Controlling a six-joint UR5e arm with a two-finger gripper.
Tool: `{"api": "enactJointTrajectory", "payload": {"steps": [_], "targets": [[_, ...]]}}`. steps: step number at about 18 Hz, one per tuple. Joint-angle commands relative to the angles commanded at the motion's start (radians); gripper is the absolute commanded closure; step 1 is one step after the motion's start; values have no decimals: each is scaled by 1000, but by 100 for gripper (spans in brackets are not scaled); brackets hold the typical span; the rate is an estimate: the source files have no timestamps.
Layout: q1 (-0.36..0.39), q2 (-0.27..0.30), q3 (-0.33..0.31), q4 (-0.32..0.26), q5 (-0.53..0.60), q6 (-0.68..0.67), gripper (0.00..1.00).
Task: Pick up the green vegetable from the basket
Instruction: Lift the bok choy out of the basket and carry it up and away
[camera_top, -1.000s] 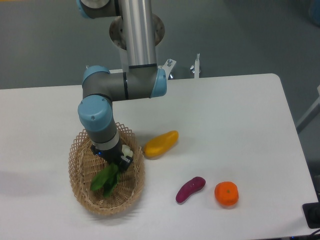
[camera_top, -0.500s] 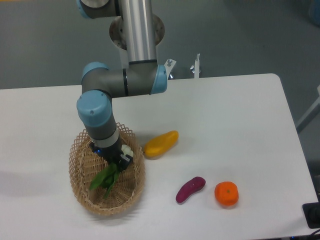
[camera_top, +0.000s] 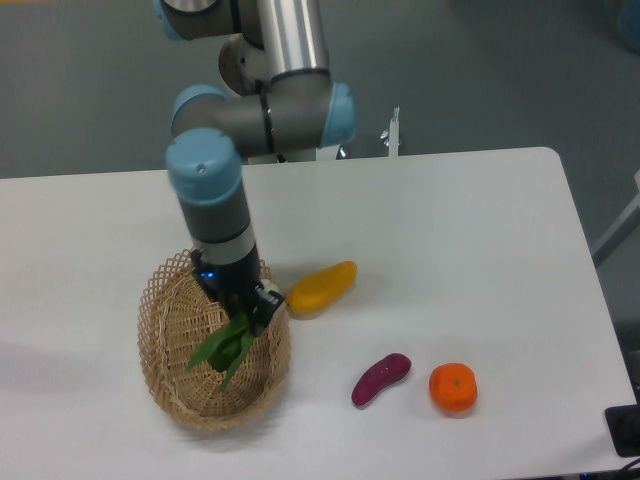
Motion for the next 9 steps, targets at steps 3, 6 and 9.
{"api": "enactJointTrajectory", "payload": {"steps": [3,6,9], "targets": [[86,35,23,-93,-32,121,54],[175,58,32,-160,-51,232,54],[267,62,37,-200,-52,359,54]]}}
